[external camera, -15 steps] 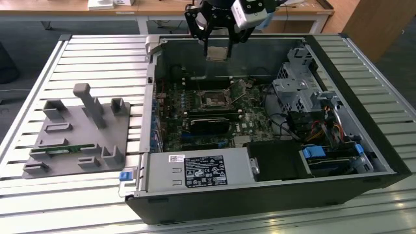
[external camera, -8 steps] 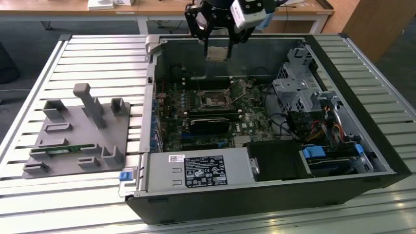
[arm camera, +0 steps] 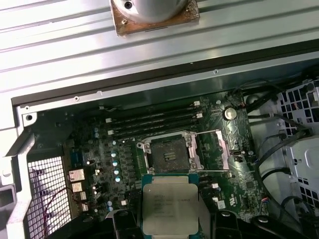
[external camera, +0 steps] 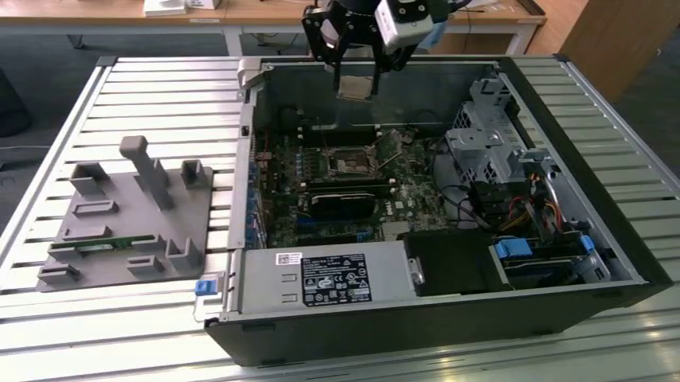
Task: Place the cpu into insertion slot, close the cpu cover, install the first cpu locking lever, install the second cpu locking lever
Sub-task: 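Place the cpu into insertion slot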
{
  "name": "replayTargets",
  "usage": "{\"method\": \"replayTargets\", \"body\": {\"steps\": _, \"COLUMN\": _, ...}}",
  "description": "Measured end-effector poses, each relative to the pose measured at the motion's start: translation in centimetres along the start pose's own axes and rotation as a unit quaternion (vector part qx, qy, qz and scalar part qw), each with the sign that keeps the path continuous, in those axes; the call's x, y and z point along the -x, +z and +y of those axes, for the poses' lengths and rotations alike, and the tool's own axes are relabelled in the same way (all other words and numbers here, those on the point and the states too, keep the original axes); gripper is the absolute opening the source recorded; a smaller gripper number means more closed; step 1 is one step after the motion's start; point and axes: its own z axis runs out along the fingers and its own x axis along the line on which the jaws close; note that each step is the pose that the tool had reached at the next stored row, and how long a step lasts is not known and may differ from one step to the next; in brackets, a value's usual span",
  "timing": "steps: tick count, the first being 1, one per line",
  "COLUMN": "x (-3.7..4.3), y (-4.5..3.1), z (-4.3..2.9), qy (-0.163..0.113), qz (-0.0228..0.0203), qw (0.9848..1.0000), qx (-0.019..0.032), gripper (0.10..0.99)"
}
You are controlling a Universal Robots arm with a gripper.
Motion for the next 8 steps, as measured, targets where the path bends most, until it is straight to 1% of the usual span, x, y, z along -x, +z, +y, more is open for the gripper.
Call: {"method": "replayTargets", "body": {"steps": 8, "x": 0.0, "y": 0.0, "z": 0.0, "qy": 0.014, "qz": -0.0012, "qw": 0.9999, "qx": 0.0003, "gripper": 0.541}}
